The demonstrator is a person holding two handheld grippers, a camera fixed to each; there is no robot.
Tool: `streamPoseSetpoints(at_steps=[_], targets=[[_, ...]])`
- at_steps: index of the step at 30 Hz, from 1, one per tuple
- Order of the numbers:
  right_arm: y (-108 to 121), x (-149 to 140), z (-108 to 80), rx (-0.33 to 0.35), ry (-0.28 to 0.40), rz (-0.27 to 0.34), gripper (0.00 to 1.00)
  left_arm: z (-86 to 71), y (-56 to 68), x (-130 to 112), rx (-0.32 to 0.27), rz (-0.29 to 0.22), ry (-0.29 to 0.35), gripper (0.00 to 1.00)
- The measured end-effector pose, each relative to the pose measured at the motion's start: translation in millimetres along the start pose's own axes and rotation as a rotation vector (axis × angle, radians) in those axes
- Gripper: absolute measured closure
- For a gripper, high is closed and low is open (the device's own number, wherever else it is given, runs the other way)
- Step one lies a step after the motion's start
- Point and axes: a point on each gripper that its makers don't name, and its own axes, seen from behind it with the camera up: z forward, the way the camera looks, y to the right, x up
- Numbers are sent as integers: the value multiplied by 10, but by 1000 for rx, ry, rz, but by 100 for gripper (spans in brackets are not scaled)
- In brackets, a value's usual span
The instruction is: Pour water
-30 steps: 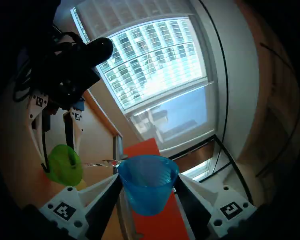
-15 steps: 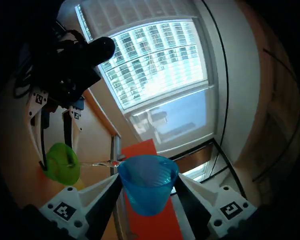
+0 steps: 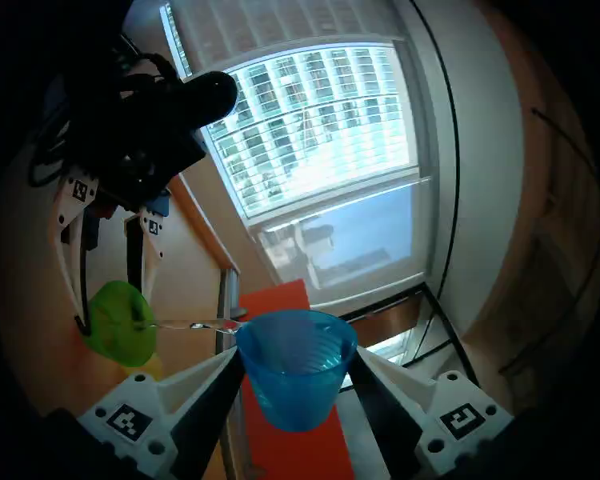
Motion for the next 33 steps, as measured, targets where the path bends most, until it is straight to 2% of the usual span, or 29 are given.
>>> streamPoseSetpoints(at_steps=[33], targets=[[36,-6,30,-2,3,-84,11,19,-18,-18,-3,-4,-3,15]])
